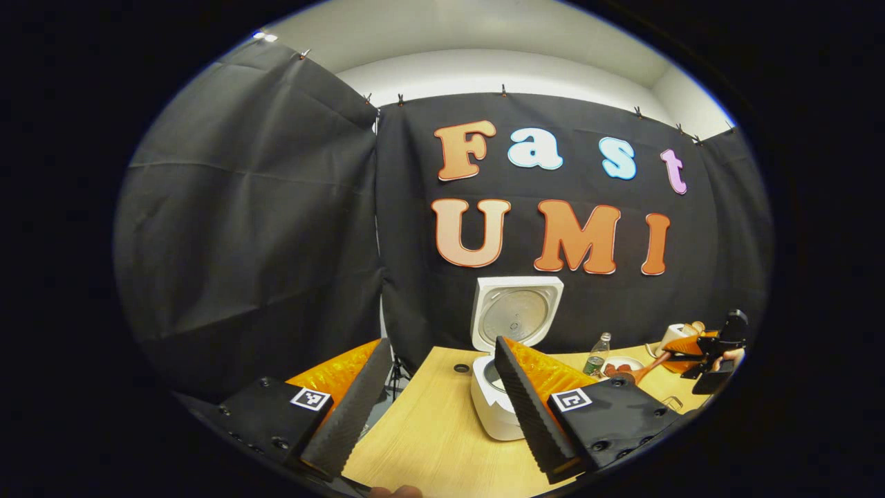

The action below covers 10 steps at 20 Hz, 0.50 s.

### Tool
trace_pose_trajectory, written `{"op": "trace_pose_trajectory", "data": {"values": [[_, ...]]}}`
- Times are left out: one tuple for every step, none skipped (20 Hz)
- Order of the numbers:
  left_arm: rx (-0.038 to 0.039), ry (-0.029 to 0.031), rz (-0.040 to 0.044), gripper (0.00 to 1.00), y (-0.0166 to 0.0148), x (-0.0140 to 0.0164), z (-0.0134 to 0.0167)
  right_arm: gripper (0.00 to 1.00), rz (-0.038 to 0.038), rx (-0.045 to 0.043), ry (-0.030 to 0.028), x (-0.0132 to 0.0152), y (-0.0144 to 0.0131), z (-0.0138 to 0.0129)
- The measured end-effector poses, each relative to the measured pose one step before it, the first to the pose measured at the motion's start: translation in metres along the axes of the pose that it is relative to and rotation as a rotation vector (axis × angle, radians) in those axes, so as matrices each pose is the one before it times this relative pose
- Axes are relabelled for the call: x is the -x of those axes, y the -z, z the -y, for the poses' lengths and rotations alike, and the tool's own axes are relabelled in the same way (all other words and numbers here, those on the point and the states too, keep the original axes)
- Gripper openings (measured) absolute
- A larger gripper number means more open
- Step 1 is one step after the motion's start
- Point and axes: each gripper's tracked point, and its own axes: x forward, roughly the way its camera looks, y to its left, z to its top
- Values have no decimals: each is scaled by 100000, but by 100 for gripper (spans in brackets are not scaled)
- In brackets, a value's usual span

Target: Close the left gripper, press the button to open the rice cooker; take a wooden spoon from the chopstick holder with the right hand, scoop a spoonful of rice and pour it into the rice cooker, then put the wooden spoon back into the chopstick holder.

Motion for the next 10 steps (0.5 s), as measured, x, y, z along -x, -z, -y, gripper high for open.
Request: {"op": "trace_pose_trajectory", "data": {"values": [[442, 619, -535, 100, 251, -145, -58, 10, 11, -77, -171, -840, 33, -627], [762, 97, -134, 100, 67, -64, -112, 10, 171, -188, 56, -810, 38, -647], [628, 157, -294, 100, 143, 35, -82, 10, 481, -64, -270, -988, -18, -605], [226, 86, -536, 100, 284, 30, -104, 10, 678, 305, -589, -865, -23, -812], [-260, 86, -688, 100, 242, -186, -140, 10, 738, 556, -797, -1086, -20, -793], [-283, 149, -583, 100, 202, -146, -106, 11, 604, 560, -1070, -942, -49, -856], [-551, 217, -579, 100, 31, -41, -86, 10, 1075, 449, -1048, -1099, -202, -784], [-396, -140, -372, 100, -35, -162, -299, 10, 813, 1203, -1073, -962, 65, -901], [-250, -235, -35, 100, -19, -170, -367, 10, 1443, 1710, -908, -796, -32, -790], [-178, -443, -89, 100, -46, -182, -349, 10, 1134, 2431, -709, -798, -22, -718]]}}
